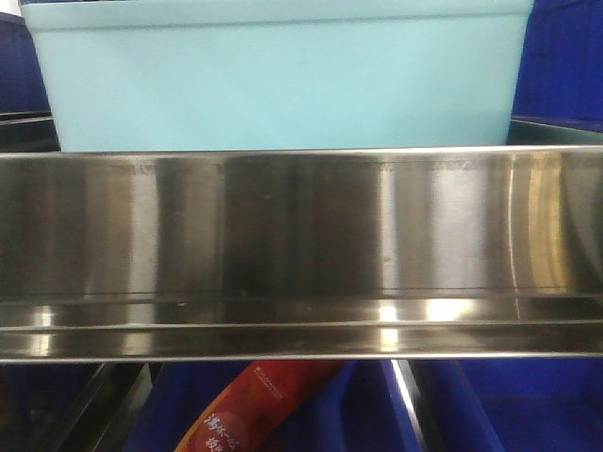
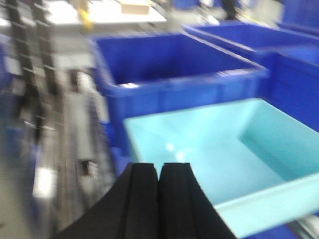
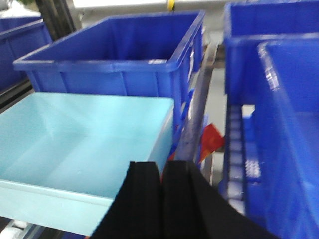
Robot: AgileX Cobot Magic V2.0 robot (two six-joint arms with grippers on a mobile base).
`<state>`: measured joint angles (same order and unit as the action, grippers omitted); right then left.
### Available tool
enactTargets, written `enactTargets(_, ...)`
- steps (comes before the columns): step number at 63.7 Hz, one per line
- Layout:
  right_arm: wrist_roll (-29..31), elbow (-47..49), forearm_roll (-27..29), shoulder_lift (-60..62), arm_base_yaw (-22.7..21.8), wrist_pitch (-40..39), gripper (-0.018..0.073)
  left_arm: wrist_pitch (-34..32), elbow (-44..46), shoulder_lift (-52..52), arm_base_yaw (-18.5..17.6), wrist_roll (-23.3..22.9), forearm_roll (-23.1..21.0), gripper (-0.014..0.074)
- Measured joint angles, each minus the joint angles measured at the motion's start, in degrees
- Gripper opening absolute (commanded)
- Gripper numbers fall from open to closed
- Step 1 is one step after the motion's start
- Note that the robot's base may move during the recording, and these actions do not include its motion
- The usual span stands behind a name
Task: Fetch blue bin and place on conveyor start
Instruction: 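Lower both grippers onto opposite walls of the teal bin and close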
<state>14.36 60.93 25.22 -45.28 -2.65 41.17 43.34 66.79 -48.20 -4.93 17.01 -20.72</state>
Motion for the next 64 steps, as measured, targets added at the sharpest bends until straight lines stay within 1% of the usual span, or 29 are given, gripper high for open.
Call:
enactTargets(8, 0.1, 2.9, 0.2, -5.0, 1.6, 1.0, -0.0162, 0.8, 3.2, -6.2, -4.7, 0.5, -0.1, -0.0111)
enactTargets(14, 0.1, 5.9, 0.4, -8.7, 4.7, 1.6, -0.0162, 1.1, 5.8, -11.3, -8.7, -0.2, 0.7, -0.0111)
enactTargets(18, 0.1, 7.6, 0.4, -11.0, 6.9, 1.6, -0.016, 1.3, 8.1, -14.9, -10.8, -3.2, 2.6, -0.0111)
enactTargets(20, 0.1, 8.3, 0.4, -12.4, 7.8, 1.6, -0.016, 1.3, 9.0, -16.4, -11.6, -4.9, 4.3, -0.0111)
enactTargets(24, 0.0, 9.9, 0.4, -15.2, 10.1, 1.5, -0.0153, 1.3, 11.5, -20.0, -13.6, -10.0, 8.4, -0.0111)
enactTargets(27, -1.2, 10.8, -0.1, -16.9, 11.6, 1.0, -0.0139, 1.5, 13.1, -22.0, -14.9, -13.4, 11.1, -0.0111)
enactTargets(30, -4.3, 11.7, -2.0, -19.4, 13.0, 0.6, -0.0141, 2.0, 15.2, -24.3, -16.2, -18.5, 14.6, -0.0111)
enactTargets(32, -6.5, 12.4, -4.5, -20.6, 13.8, 0.6, -0.014, 2.6, 16.7, -25.8, -17.1, -21.9, 17.6, -0.0111)
enactTargets(37, -14.9, 14.0, -11.5, -24.4, 15.7, 0.6, -0.014, 4.7, 19.7, -29.2, -19.2, -29.9, 25.7, -0.0111)
enactTargets(38, -17.2, 14.5, -13.5, -25.3, 16.2, 0.7, -0.014, 5.3, 20.4, -30.0, -19.8, -32.0, 27.9, -0.0111)
enactTargets(42, -24.2, 16.3, -19.1, -28.1, 17.6, 1.9, -0.014, 7.0, 22.5, -32.3, -21.1, -38.0, 33.7, -0.0111)
enactTargets(45, -28.3, 17.9, -22.9, -29.9, 18.6, 3.6, -0.014, 8.4, 23.8, -33.7, -21.6, -41.9, 36.9, -0.0111)
enactTargets(47, -31.2, 18.9, -24.7, -31.3, 19.2, 5.3, -0.014, 9.2, 24.6, -34.8, -21.7, -43.6, 38.8, -0.0111)
enactTargets(51, -34.5, 21.6, -27.5, -33.8, 20.1, 8.2, -0.014, 11.1, 26.1, -36.4, -21.9, -45.9, 40.5, -0.0111)
enactTargets(55, -36.5, 24.5, -28.6, -36.7, 20.4, 11.8, -0.014, 12.5, 27.4, -38.1, -21.9, -47.3, 41.4, -0.0111)
enactTargets(64, -37.7, 30.9, -29.3, -43.0, 20.5, 17.9, -0.014, 13.3, 28.2, -40.3, -21.9, -48.1, 41.7, -0.0111)
